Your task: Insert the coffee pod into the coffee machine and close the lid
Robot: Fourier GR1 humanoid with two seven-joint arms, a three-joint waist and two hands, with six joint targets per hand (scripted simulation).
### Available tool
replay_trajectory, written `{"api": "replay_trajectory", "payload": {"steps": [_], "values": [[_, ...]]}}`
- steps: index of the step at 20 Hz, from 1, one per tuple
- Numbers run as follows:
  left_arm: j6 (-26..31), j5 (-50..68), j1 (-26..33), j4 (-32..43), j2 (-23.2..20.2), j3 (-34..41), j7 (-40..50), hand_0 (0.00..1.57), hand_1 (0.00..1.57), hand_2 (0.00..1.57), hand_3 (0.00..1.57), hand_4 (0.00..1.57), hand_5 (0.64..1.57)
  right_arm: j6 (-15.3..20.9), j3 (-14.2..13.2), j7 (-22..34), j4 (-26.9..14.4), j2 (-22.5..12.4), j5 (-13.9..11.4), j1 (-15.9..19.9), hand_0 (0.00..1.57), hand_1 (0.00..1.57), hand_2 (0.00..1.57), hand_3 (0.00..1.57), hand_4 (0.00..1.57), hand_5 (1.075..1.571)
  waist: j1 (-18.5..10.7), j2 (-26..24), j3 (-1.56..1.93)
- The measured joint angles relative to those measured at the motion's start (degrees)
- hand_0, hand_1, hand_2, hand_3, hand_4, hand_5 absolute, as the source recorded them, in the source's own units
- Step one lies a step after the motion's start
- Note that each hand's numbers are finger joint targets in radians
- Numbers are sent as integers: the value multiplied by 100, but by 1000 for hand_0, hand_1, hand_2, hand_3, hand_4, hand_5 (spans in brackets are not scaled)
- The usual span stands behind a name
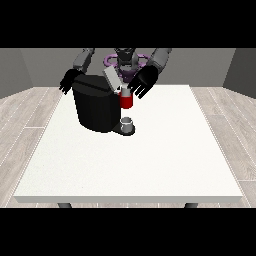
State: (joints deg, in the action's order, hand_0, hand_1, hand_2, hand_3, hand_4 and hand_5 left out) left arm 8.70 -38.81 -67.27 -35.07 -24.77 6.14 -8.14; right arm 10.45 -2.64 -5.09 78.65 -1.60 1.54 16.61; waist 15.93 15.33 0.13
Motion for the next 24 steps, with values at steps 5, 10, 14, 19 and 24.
{"api": "replay_trajectory", "payload": {"steps": [5,10,14,19,24], "values": [[-96,-64,-5,2,-99,35,-68,1064,1064,1117,952,360,1571,-97,-31,94,127,-104,61,102,0,0,0,0,431,1571,69,61,7],[-12,-155,-6,-31,-68,-65,-139,0,0,378,112,0,1571,-105,-134,56,10,-144,116,191,0,0,0,0,415,1571,-21,45,0],[146,-280,24,26,-116,-174,-138,0,0,0,0,0,1571,-128,-92,103,21,-153,97,192,0,0,0,0,447,1571,-7,-24,-7],[207,-401,-2,7,-156,-236,-135,0,0,0,0,0,1571,-70,-95,45,-55,-108,71,166,0,0,0,0,375,1571,-25,-15,-4],[331,-442,90,-16,-134,-267,-195,0,0,0,0,0,1571,-42,-156,42,-150,-105,101,66,0,0,0,0,344,1571,-122,-175,-8]]}}
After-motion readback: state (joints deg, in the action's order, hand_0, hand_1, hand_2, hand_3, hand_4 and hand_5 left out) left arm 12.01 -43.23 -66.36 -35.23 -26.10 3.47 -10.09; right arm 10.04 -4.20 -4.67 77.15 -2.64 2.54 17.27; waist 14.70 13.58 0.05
